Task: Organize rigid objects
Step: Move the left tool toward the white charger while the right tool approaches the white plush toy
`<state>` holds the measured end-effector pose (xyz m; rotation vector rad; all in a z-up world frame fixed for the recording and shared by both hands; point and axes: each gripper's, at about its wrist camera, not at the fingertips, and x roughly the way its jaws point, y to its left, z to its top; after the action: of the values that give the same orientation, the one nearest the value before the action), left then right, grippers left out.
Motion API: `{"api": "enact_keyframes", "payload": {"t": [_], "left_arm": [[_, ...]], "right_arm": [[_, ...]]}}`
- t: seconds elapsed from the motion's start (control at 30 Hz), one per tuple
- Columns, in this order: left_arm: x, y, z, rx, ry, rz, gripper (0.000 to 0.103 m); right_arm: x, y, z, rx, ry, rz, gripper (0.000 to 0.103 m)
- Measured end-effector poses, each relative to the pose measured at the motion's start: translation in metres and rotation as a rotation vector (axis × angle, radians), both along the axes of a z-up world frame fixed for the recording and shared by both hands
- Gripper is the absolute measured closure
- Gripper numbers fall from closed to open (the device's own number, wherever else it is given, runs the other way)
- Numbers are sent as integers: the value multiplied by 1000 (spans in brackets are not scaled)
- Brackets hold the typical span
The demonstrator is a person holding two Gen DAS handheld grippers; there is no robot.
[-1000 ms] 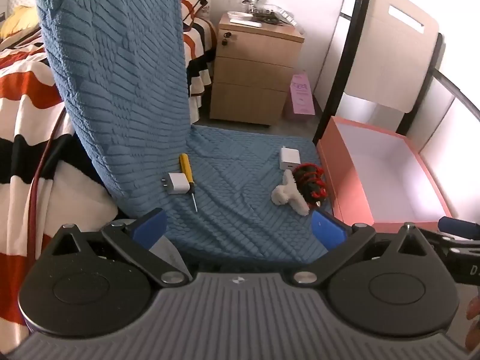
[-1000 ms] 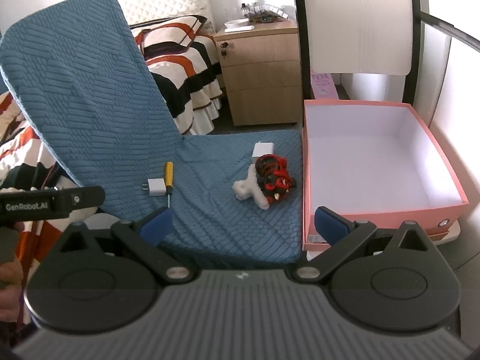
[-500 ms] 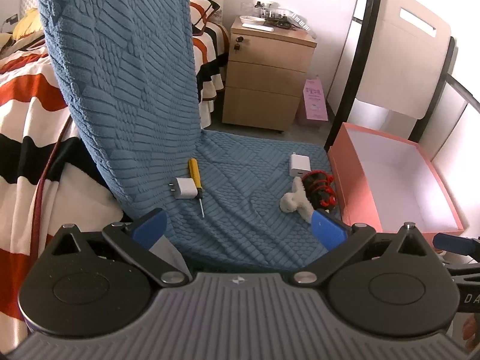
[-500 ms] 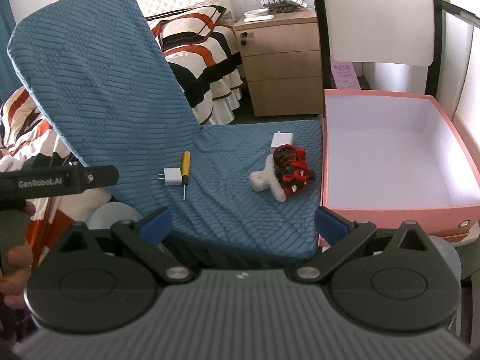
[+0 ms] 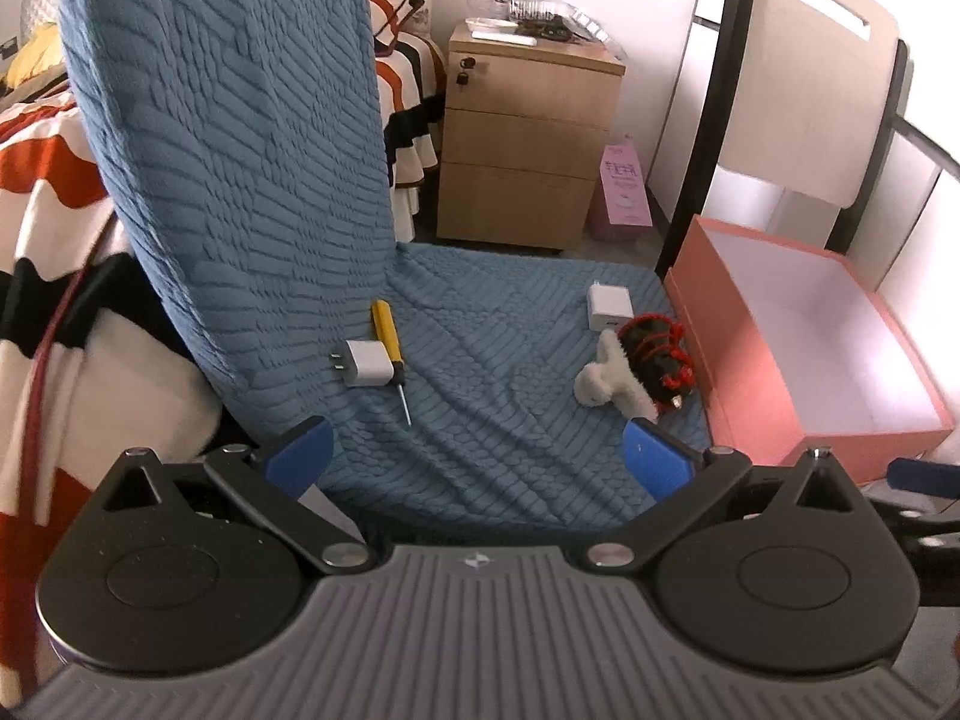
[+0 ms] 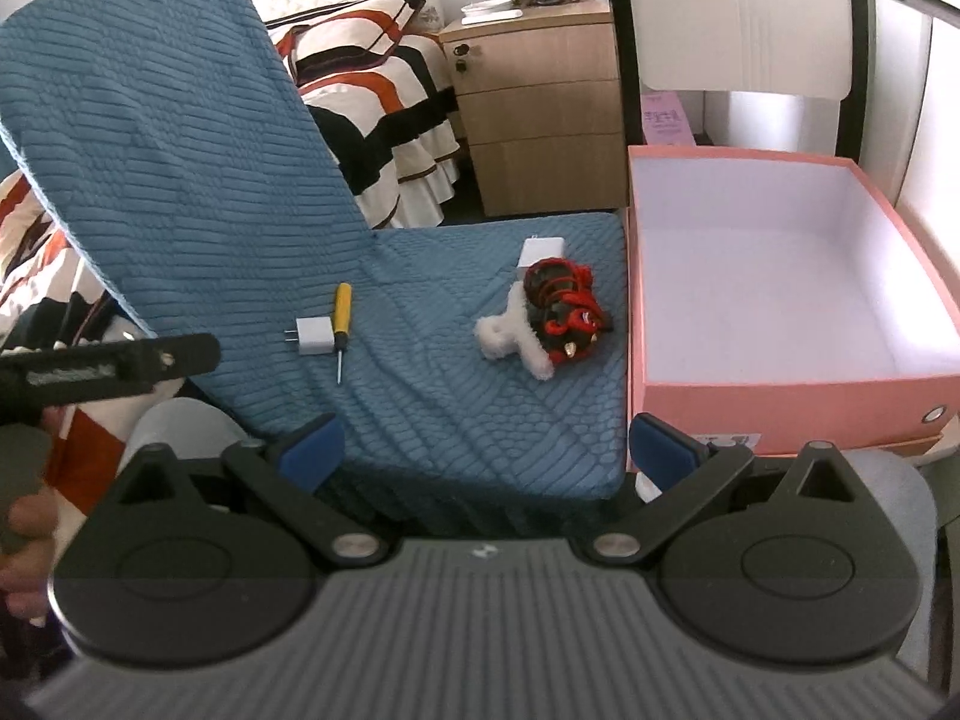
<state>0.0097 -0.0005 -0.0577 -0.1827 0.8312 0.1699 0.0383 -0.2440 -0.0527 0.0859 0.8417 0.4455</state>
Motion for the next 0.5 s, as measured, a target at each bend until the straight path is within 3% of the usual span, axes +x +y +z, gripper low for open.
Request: {"api": "enact_keyframes", "payload": {"t": [0.27,0.5], "left_arm": [[6,5,-35,8,-27,-44,0],[9,6,-34,-6,-53,-53,0]], "right_arm": [[-8,13,-25,0,0,-32,0],[-12,16,-26,-1,-1,-50,0]]}}
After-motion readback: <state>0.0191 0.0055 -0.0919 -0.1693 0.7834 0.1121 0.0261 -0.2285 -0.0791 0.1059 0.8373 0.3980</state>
